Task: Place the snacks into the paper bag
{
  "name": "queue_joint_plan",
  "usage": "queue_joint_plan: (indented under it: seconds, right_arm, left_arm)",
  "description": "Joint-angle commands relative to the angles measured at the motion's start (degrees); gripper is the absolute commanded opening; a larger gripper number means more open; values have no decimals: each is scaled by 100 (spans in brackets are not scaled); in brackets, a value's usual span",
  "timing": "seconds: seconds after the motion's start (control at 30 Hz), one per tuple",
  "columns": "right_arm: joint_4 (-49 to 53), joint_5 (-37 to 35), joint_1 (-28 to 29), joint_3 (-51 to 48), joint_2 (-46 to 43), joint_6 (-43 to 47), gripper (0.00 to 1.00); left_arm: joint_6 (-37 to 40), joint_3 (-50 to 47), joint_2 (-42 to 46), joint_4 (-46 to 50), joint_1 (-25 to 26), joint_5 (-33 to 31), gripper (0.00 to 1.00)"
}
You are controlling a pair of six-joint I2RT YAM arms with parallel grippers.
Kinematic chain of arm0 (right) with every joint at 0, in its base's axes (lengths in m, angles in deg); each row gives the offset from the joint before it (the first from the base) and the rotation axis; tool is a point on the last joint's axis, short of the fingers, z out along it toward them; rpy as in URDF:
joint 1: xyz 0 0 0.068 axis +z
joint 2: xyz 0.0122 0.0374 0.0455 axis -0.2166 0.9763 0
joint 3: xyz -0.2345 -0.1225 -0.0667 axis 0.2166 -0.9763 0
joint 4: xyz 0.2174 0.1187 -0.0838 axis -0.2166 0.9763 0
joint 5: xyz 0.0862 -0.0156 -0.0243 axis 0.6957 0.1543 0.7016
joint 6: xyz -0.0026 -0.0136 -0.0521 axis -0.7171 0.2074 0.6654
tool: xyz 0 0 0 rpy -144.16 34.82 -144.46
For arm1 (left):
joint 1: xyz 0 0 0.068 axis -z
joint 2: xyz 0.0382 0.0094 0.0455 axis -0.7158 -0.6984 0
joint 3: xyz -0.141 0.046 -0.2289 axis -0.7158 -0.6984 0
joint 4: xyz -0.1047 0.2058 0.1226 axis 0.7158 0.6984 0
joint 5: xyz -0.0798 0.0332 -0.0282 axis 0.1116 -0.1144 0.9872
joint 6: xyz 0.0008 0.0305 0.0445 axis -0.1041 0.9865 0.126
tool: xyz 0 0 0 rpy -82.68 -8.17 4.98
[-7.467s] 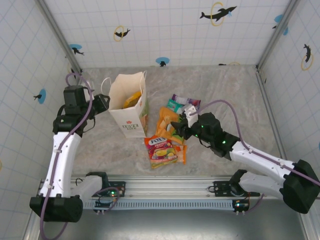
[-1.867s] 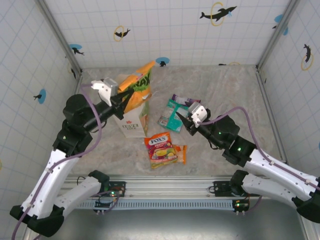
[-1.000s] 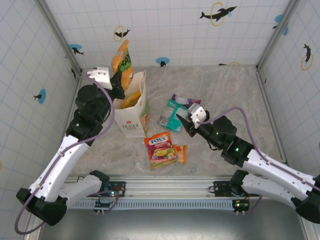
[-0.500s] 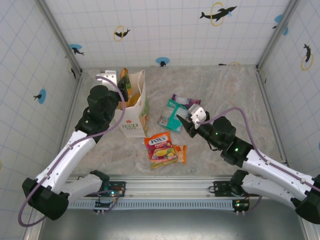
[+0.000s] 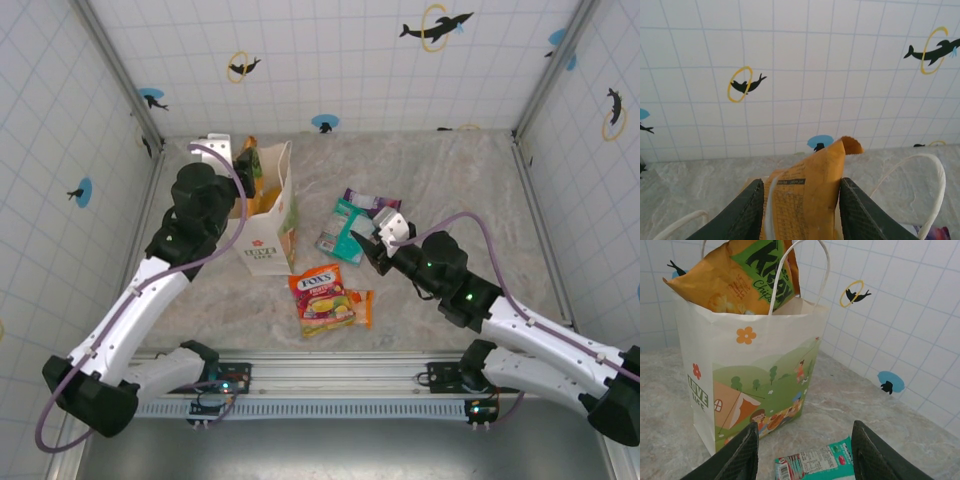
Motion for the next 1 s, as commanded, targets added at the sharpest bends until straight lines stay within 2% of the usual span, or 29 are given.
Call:
queue_joint_plan:
  seconds: [0.0, 0.1, 0.23, 0.4, 0.47, 0.53, 0.6, 0.83, 0.97]
  right_arm:
    - [-288, 38, -22, -28, -76, -69, 51]
    - [-276, 40, -39, -58, -119, -94, 51]
    - [-283, 30, -39, -81, -148, -119, 51]
    - [-255, 17, -40, -72, -196, -112, 51]
    - [-239, -4, -48, -92, -233, -105, 51]
    - [-250, -29, -42, -123, -275, -107, 51]
    - [-284, -52, -53, -153, -303, -94, 51]
    - [-386, -13, -89, -193, -281, -107, 51]
    - [-449, 2, -101, -201, -250, -109, 51]
  left_arm:
    - [-155, 100, -65, 226, 32, -212, 50]
    - [-196, 164, -165, 331, 31, -275, 54]
    - [-269, 212, -323, 415, 21, -232, 50]
    - [-345, 129, -330, 183, -44, -14, 22]
    - [-315, 61, -269, -1, -51, 20, 16]
    - [-221, -33, -189, -217, -54, 63, 5]
    - [-123, -119, -113, -424, -53, 75, 0]
    - [370, -496, 89, -1080, -54, 265, 0]
    - [785, -1122, 281, -1971, -52, 473, 0]
